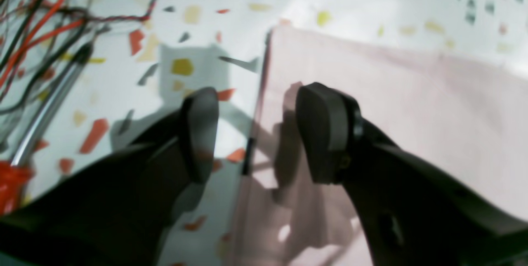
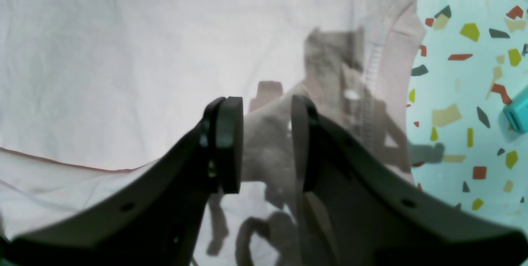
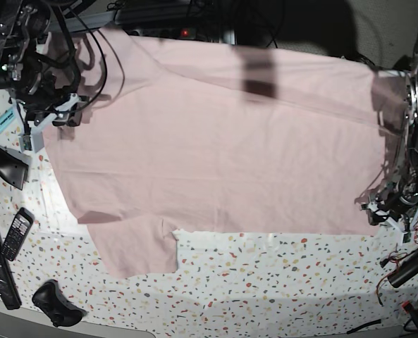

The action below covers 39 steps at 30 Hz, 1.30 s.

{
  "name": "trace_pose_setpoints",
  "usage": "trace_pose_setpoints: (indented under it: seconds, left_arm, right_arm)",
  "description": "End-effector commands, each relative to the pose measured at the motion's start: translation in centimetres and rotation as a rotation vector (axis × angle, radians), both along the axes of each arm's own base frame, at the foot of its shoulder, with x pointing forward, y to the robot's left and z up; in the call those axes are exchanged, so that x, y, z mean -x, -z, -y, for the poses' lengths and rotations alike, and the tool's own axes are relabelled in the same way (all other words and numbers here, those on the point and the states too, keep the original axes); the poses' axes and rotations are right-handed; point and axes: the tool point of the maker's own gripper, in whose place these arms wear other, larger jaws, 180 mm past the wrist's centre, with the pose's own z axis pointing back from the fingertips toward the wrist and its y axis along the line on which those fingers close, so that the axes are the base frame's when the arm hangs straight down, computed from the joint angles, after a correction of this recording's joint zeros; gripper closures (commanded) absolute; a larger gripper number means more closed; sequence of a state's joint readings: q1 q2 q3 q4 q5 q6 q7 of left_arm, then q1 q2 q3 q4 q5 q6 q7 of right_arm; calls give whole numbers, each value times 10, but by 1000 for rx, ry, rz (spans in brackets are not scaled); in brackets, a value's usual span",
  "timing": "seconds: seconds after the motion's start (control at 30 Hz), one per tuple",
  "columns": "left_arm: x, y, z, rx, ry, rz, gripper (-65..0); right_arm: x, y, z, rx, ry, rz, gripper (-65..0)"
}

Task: Fold the T-shirt properly
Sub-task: 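Slide the left gripper along the shirt side toward the hem, then move the right gripper down to grasp the hem corner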

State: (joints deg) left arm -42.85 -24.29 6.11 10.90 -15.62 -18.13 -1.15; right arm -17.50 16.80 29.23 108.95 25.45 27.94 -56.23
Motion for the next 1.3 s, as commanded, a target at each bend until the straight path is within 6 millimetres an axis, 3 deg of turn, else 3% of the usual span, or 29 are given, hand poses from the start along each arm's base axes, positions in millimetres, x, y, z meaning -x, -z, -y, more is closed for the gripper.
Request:
trace_pose_setpoints:
  seconds: [0.0, 0.2, 0.4, 0.5, 0.6, 0.67, 0.8, 0.9, 1.07, 1.27]
  left_arm:
    - [-16, -24, -7, -9, -10, 70, -320]
    - [-7, -8, 0, 1, -2, 27, -319]
    - [7, 7, 20, 61, 93, -47, -190]
    - [14, 12, 39, 114, 182, -77, -174]
    - [20, 19, 43, 121, 199, -115, -173]
    - [21, 19, 43, 120, 199, -122, -138]
    - [19, 17, 43, 124, 197, -107, 0]
    - [15, 12, 42, 126, 192, -61, 0]
    - [17, 15, 42, 103, 206, -55, 0]
    - [21, 19, 41, 69, 227, -79, 0]
  right_arm:
    - [-6, -11, 3, 19, -13, 36, -180]
    - [-6, -11, 3, 22, -13, 36, -180]
    - [-6, -11, 3, 22, -13, 39, -180]
    - [-7, -12, 3, 21, -13, 46, -180]
    - [-12, -16, 3, 19, -12, 79, -180]
    - [-16, -21, 3, 19, -12, 115, -180]
    - [-27, -33, 3, 12, -9, 202, -180]
    - [-36, -47, 2, 4, -7, 294, -180]
    - [-58, -90, 0, -17, 0, 560, -180]
    - [-79, -103, 7, 40, 0, 559, -181]
